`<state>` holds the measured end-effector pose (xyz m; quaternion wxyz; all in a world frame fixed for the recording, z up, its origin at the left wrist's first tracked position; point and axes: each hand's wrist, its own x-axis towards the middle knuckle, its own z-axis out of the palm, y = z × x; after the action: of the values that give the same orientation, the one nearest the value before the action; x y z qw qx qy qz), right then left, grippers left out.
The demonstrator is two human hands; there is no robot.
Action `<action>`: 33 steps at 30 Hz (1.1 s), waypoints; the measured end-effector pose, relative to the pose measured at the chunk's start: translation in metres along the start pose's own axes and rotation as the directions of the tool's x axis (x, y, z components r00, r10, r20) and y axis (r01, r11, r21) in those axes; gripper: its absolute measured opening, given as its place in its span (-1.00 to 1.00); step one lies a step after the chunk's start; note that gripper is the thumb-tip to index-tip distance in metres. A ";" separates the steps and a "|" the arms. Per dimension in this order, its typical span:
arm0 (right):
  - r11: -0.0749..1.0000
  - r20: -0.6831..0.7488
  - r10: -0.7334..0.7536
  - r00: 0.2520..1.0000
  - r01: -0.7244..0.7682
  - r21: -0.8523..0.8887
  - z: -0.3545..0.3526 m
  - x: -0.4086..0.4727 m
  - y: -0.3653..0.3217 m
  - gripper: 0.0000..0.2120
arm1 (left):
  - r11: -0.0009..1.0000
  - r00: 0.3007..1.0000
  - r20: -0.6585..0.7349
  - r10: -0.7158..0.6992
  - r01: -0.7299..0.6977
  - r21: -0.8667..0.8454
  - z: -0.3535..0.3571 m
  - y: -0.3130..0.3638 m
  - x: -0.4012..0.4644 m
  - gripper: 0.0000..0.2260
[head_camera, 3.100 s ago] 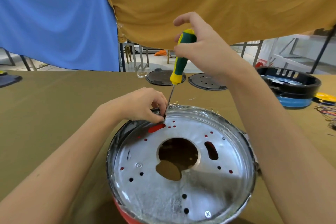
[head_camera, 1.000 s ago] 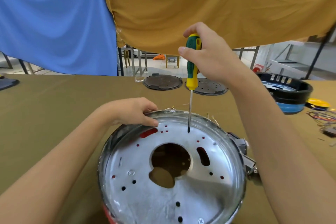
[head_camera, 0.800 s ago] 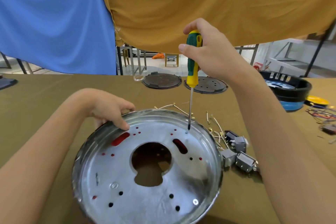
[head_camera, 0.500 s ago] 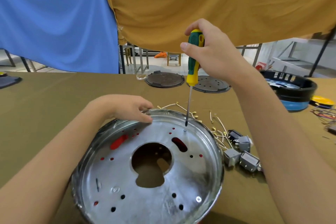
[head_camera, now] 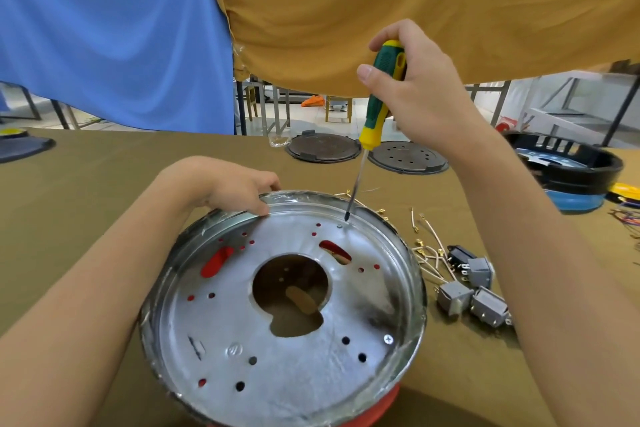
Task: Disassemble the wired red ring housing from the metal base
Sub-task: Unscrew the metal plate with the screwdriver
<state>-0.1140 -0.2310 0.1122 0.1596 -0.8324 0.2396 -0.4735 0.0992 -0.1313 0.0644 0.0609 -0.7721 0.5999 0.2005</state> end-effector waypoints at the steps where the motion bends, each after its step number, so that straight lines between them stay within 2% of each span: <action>1: 1.000 -0.006 0.000 1.000 0.000 0.003 0.000 0.000 0.000 -0.78 | 0.998 1.000 0.007 -0.001 0.002 -0.057 -0.001 -0.001 -0.001 -0.60; 4: 1.000 -0.004 0.010 1.000 -0.010 0.008 0.001 0.000 0.001 -0.78 | 0.981 0.998 0.065 0.001 0.011 -0.195 0.000 -0.005 0.000 -0.62; 9: 1.000 -0.006 0.011 1.000 -0.011 0.009 0.002 0.001 0.002 -0.80 | 0.943 0.989 0.148 0.020 0.030 -0.331 0.000 -0.013 -0.003 -0.61; 15: 1.000 0.001 0.002 1.000 -0.002 0.003 0.004 0.003 0.005 -0.79 | 0.902 0.988 0.122 0.091 -0.030 -0.430 0.006 -0.012 -0.005 -0.65; 17: 1.000 0.004 -0.006 1.000 0.006 -0.004 0.005 0.004 0.006 -0.80 | 0.900 0.989 0.104 0.106 -0.051 -0.433 0.008 -0.009 -0.003 -0.63; 23: 1.000 -0.013 -0.022 1.000 0.022 -0.008 0.008 0.004 0.008 -0.81 | 0.913 0.971 0.201 0.127 -0.035 -0.407 0.010 -0.007 -0.003 -0.63; 26: 1.000 0.001 -0.022 1.000 0.022 0.000 0.012 0.003 0.008 -0.82 | 0.935 0.990 0.088 0.106 -0.070 -0.347 0.014 -0.003 0.004 -0.70; 29: 1.000 0.021 -0.029 0.999 0.029 -0.009 0.017 0.002 0.009 -0.81 | 0.953 0.989 -0.080 0.121 -0.139 -0.269 0.022 0.005 0.014 -0.60; 33: 1.000 0.025 -0.018 1.000 0.019 -0.022 0.019 0.001 0.012 -0.79 | 0.960 0.986 -0.084 0.141 -0.157 -0.231 0.028 0.007 0.022 -0.54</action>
<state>-0.1000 -0.2409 0.0978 0.1489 -0.8422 0.2353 -0.4616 0.0906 -0.1435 0.0318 -0.0673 -0.7328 0.6298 0.2488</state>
